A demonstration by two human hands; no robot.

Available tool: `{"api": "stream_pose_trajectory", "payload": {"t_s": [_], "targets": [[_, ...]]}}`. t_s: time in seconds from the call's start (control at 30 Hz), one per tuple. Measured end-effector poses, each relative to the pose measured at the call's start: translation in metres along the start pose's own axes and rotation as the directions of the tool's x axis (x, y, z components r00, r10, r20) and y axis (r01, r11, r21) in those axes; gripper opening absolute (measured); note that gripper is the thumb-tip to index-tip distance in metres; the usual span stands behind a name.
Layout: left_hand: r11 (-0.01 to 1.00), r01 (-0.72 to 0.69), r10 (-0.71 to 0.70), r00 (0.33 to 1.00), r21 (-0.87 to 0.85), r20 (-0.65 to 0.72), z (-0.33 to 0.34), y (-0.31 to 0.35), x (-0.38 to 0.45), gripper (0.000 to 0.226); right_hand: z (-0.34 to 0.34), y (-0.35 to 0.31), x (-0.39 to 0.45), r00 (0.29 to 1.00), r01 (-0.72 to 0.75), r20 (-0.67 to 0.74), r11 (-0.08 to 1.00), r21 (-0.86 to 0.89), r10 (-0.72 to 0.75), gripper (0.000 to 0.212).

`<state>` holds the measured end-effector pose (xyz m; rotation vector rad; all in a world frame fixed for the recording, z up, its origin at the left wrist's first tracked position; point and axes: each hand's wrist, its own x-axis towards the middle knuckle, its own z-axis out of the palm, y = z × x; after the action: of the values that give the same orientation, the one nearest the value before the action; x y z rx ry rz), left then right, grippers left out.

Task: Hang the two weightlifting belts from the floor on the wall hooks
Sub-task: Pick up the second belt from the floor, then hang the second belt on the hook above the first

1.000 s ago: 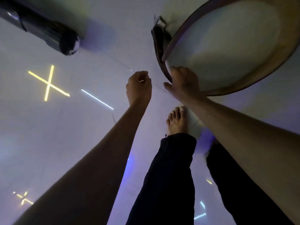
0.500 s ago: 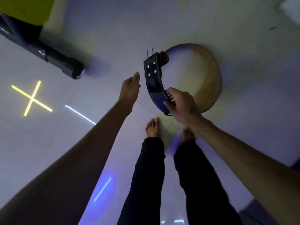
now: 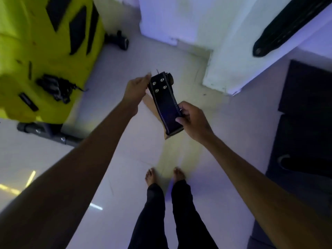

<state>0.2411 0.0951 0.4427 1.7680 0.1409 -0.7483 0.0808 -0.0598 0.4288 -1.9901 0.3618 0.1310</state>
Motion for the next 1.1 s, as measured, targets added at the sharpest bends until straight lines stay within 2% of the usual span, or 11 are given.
{"api": "stream_pose_trajectory", "payload": {"t_s": [0.1,0.17,0.27,0.4,0.53,0.67,0.73,0.8,0.87,1.0,1.1], "targets": [[0.999,-0.008,0.007,0.999,0.032,0.054,0.002,0.054,-0.025,0.076,-0.039,-0.046,-0.020,0.998,0.044,-0.053,0.999,-0.005,-0.044,0.025],[1.000,-0.019,0.020,0.994,-0.013,0.110,-0.001,0.093,-0.047,0.080,-0.064,-0.075,-0.032,0.992,0.094,-0.077,0.995,-0.032,-0.096,0.025],[0.988,-0.140,0.150,0.973,-0.068,0.177,-0.001,0.144,-0.082,0.036,-0.098,-0.112,-0.057,0.978,0.138,-0.152,0.990,-0.044,-0.143,0.020],[0.927,-0.361,0.376,0.903,-0.106,0.207,0.010,0.207,-0.131,0.006,-0.133,-0.157,-0.095,0.959,0.097,-0.262,0.994,-0.048,-0.107,0.017],[0.822,-0.560,0.564,0.775,-0.104,0.286,0.024,0.273,-0.188,0.013,-0.158,-0.203,-0.133,0.910,0.073,-0.402,0.994,-0.084,-0.101,0.022],[0.664,-0.730,0.726,0.575,-0.166,0.377,0.047,0.328,-0.244,0.025,-0.192,-0.241,-0.165,0.825,0.096,-0.549,0.991,-0.095,-0.133,0.029],[0.581,-0.786,0.789,0.478,-0.214,0.385,0.064,0.353,-0.271,0.031,-0.215,-0.257,-0.181,0.776,0.131,-0.608,0.986,-0.106,-0.169,0.026],[0.513,-0.816,0.839,0.411,-0.268,0.356,0.084,0.379,-0.300,0.034,-0.241,-0.275,-0.200,0.729,0.186,-0.652,0.977,-0.103,-0.208,0.018],[0.448,-0.837,0.882,0.356,-0.314,0.310,0.105,0.402,-0.328,0.032,-0.266,-0.289,-0.218,0.716,0.236,-0.661,0.969,-0.071,-0.223,0.018],[0.308,-0.879,0.949,0.256,-0.363,0.186,0.148,0.442,-0.374,0.016,-0.316,-0.323,-0.251,0.704,0.343,-0.652,0.939,-0.035,-0.281,0.046],[0.216,-0.912,0.974,0.180,-0.347,0.135,0.178,0.470,-0.404,0.013,-0.360,-0.359,-0.280,0.669,0.370,-0.681,0.928,-0.041,-0.297,0.032]]}}
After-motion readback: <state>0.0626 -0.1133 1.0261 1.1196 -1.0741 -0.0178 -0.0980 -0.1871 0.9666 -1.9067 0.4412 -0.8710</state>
